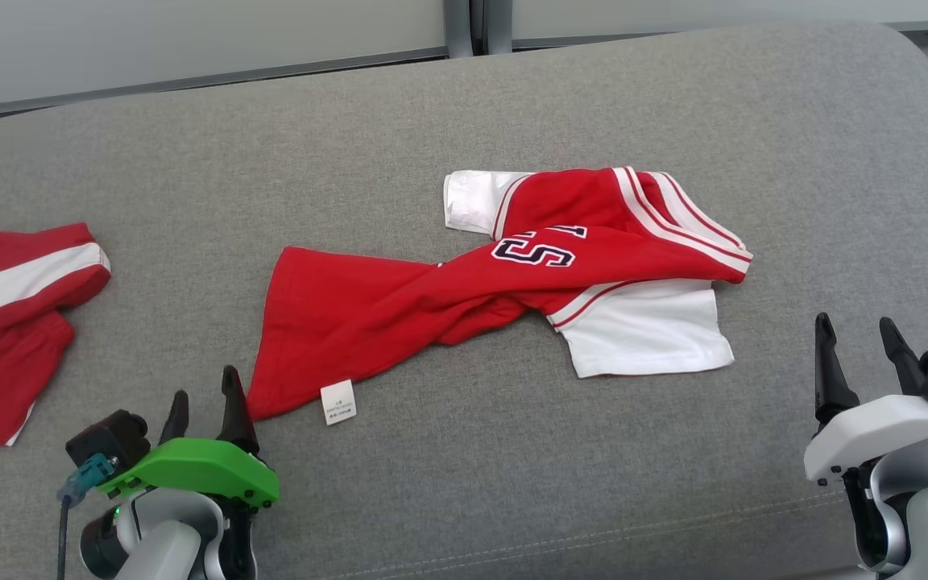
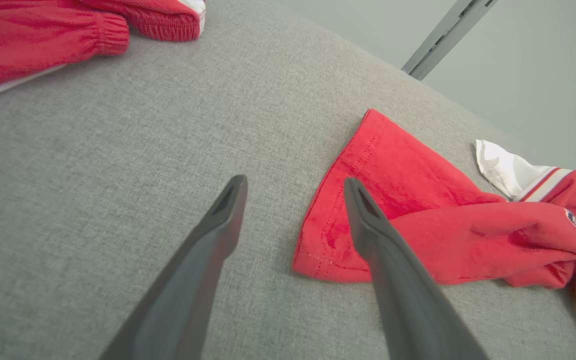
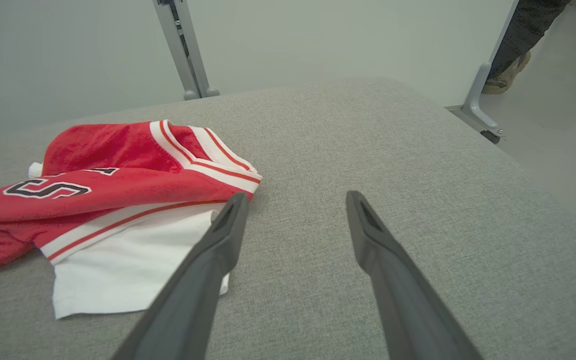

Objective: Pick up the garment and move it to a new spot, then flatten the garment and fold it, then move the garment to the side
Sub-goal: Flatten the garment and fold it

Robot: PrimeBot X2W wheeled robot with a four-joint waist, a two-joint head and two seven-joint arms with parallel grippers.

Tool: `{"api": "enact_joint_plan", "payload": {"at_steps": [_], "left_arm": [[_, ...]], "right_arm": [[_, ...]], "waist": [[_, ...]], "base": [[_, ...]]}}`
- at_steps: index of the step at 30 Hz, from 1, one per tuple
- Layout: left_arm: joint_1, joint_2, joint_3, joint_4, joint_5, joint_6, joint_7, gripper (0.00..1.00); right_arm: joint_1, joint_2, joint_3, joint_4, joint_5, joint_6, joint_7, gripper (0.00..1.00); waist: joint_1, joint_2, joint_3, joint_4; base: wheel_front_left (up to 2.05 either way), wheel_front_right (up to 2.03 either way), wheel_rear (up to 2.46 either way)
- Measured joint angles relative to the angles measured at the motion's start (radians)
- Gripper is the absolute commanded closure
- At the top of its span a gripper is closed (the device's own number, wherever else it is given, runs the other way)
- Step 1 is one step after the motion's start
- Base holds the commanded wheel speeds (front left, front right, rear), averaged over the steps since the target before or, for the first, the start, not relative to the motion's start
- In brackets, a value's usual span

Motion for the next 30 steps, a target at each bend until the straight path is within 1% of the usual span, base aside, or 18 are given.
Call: {"api": "enact_joint_plan", "payload": {"at_steps": [5,8,12,17,24,30], "left_arm": [[0.054,0.002,0.047,-0.129,0.164,0.008,-0.002,0.00],[0.096,-0.001,0.050,-0.188,0.230,0.002,-0.002,0.00],[0.138,0.011,0.035,-0.242,0.301,-0.010,-0.002,0.00],[0.198,0.033,0.038,-0.289,0.339,-0.004,-0.002,0.00],[0.266,0.050,0.053,-0.343,0.350,0.003,-0.002,0.00],[0.320,0.046,0.091,-0.360,0.349,0.000,-0.002,0.00]], "right_arm": [[0.002,-0.012,0.027,-0.019,-0.012,0.000,-0.003,0.00],[0.001,-0.015,0.054,-0.034,-0.019,0.000,-0.001,0.00],[0.002,-0.021,0.087,-0.057,-0.027,0.000,0.008,0.00],[0.024,-0.022,0.141,-0.082,-0.033,0.000,0.024,0.00],[0.068,-0.020,0.219,-0.101,-0.033,0.000,0.027,0.00],[0.101,-0.014,0.226,-0.089,-0.037,0.000,0.019,0.00]], "waist": [[0.0000,0.0000,-0.026,0.008],[0.0000,0.0000,-0.047,0.011],[0.0000,0.0000,-0.079,0.015],[0.0000,0.0000,-0.125,0.022],[0.0000,0.0000,-0.179,0.033],[0.0000,0.0000,-0.209,0.041]], "base": [[0.00,0.00,0.00],[0.00,0.00,0.00],[0.00,0.00,0.00],[0.00,0.00,0.00],[0.00,0.00,0.00],[0.00,0.00,0.00]]}}
